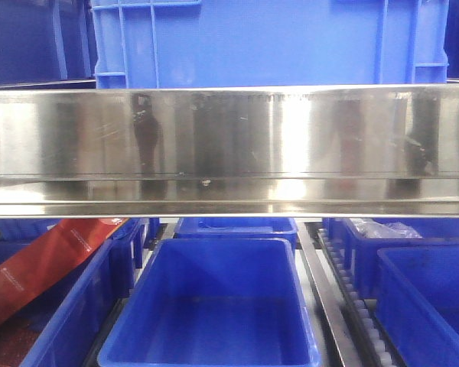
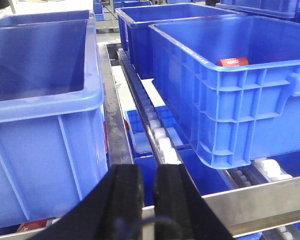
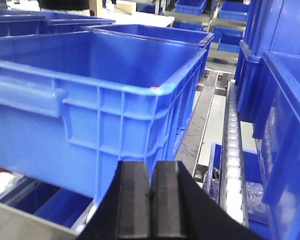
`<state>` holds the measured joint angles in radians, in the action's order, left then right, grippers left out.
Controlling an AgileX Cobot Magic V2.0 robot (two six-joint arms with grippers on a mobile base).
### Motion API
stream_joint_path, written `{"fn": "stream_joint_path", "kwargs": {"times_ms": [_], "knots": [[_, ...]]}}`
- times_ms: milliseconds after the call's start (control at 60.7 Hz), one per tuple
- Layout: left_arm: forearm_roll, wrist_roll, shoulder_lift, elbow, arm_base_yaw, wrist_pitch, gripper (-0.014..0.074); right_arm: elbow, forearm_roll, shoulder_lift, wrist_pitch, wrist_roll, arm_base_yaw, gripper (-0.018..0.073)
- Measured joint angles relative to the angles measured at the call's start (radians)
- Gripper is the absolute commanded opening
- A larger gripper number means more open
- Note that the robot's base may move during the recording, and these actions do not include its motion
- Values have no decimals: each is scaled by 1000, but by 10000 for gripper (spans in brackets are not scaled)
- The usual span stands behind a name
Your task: Place cylindrical capacitor in blue bin on shelf
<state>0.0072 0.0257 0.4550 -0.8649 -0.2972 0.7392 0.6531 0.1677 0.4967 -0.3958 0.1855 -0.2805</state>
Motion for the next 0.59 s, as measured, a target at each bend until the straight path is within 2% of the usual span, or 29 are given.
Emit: {"fn": "stream_joint_path", "kwargs": {"times_ms": [593], "knots": [[0, 0, 0, 0, 0, -4, 44, -18, 0, -31, 22, 2, 0, -133]]}}
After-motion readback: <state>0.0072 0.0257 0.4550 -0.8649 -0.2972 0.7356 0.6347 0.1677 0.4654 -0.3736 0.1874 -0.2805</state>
